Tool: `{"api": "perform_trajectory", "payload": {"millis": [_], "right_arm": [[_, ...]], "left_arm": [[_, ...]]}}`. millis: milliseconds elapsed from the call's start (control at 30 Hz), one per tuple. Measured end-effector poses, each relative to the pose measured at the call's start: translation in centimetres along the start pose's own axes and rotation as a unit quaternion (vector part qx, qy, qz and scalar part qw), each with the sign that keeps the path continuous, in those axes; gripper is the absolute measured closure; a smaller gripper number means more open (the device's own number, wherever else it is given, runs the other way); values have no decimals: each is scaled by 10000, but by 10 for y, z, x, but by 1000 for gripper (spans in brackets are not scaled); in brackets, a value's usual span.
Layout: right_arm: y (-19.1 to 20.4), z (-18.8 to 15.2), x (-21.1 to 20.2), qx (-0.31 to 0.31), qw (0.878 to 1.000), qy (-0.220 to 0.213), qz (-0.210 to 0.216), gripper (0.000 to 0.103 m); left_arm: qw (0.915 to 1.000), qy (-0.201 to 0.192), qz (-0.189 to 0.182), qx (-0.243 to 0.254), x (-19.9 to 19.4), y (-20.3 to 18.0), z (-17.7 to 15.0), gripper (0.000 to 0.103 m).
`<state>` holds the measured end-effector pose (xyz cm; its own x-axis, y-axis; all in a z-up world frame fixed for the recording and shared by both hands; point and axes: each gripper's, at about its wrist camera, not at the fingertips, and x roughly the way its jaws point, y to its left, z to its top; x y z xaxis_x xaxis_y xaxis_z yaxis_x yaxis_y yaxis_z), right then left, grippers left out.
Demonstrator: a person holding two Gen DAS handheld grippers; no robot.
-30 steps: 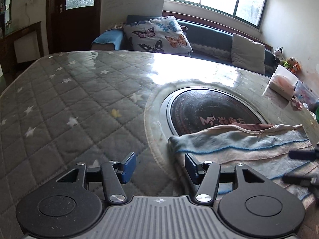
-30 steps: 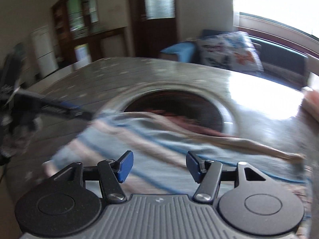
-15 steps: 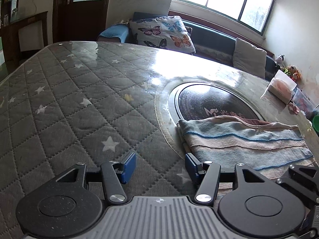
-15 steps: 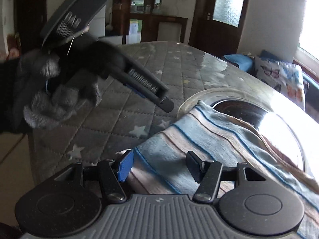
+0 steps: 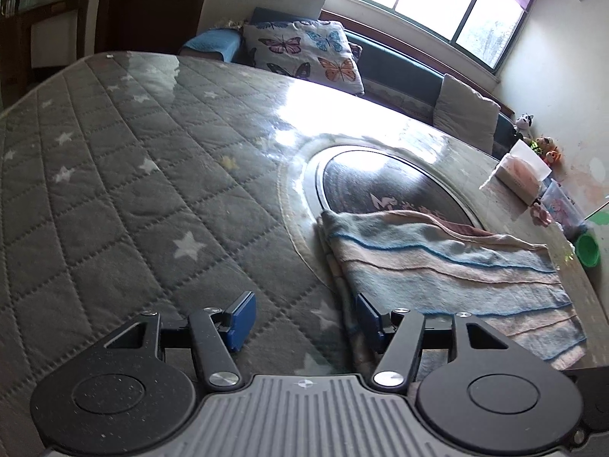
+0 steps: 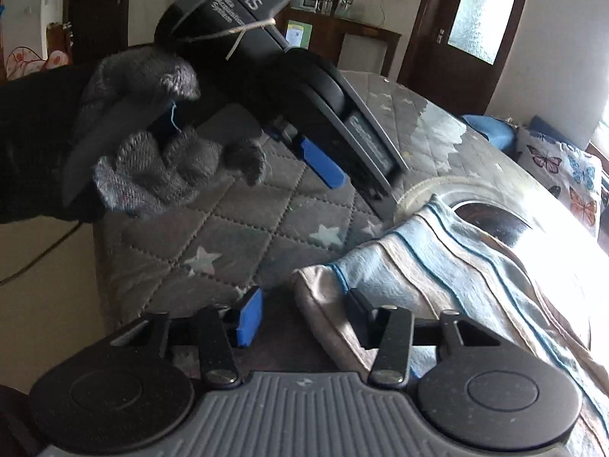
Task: Fold clothes
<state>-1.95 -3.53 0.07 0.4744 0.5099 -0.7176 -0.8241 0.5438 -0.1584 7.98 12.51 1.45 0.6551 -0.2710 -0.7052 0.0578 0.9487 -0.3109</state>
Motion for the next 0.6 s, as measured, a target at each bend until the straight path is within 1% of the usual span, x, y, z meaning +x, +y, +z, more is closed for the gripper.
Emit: {"api": "perform_trajectory", "payload": {"millis": [33,67,167,333,467,500,533,567,600], "right_arm": [[-2,1,-1,45,10000,1,-19,84],[-3,1,-3,90,10000,2,-39,90],[-14,3,-13,408,9991,-83,83,95],[-29,9,-34,728,9966,-364,154,96],[-38,10,-47,895,9943,-559,169,97],[-39,10,-49,908,9939,-596,167,97],[-39,9,-51,922,9936,-630,173,97],[-39,8,-53,931,9934,-647,197,97],[-39,6,-54,936,9932,-658,227,97]], "left_arm": [[10000,31,-59,-63,0,0,0,41],[9998,62,-119,-125,-1,0,-1,41],[9987,141,-333,-355,-2,-2,-1,41],[9938,275,-715,-806,-2,-5,0,41],[9811,550,-1153,-1453,9,-2,-1,41],[9783,577,-1230,-1567,11,-3,-1,43],[9770,567,-1265,-1622,13,-3,-1,43],[9761,556,-1296,-1651,14,-5,0,45],[9751,559,-1342,-1674,16,-6,0,61]]}}
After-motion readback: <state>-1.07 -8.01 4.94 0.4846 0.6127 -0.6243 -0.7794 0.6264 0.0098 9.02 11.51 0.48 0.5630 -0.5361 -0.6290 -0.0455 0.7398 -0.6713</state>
